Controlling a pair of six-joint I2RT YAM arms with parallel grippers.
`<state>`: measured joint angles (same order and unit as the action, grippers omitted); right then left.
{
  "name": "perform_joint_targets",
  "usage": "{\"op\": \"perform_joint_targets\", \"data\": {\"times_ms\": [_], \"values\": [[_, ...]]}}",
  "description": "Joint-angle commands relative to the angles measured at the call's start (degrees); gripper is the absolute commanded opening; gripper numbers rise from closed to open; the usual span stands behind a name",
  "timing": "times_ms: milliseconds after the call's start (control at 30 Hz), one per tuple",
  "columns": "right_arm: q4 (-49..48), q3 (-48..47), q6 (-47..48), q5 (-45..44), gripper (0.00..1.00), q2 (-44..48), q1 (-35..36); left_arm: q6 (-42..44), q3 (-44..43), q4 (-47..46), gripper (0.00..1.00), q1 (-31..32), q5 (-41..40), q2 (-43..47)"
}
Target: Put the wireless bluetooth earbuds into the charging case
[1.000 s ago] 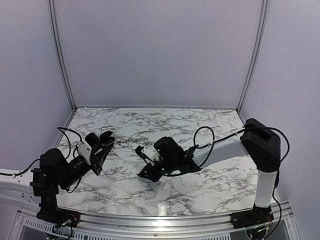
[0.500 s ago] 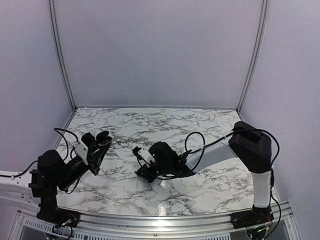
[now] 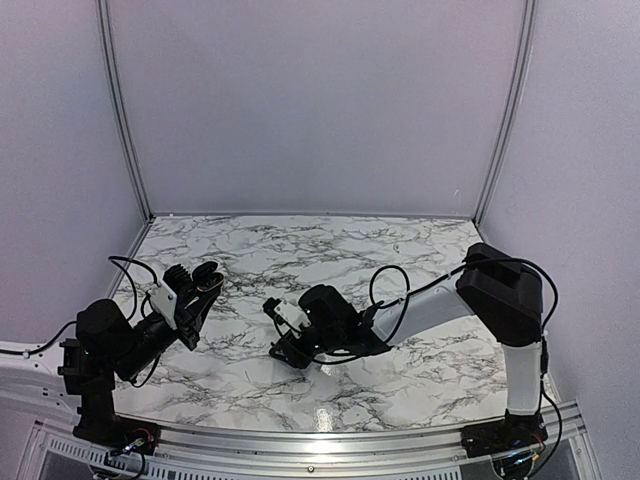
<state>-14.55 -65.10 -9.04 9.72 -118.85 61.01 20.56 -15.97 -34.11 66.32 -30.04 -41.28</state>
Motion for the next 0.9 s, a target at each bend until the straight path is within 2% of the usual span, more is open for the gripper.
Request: {"op": "perform_joint_targets", "data": {"times_ms": [0,167,367,867], "values": [[-0.3,-0.1,5.4,5.3,0.41,1.4,-0.4,-0.2,0.4,-2.2,0.0,-0.4,0.3,0.1],[1.5,-1.2,7.4,6.9,0.37,0.4,-0.4,-0.2,0.3,-2.3,0.0,-0.5,0.3,0.2],[2.5,-0.9,7.8,6.9,0.36,0.9,0.2,-0.2,0.4,-2.3,0.0,-0.7,0.6,0.2],[9.4,-3.3,16.3,-1.9,0.32,0.8,1.5,-0.5,0.2,-2.6,0.0,-1.0,1.3,-0.5]]}}
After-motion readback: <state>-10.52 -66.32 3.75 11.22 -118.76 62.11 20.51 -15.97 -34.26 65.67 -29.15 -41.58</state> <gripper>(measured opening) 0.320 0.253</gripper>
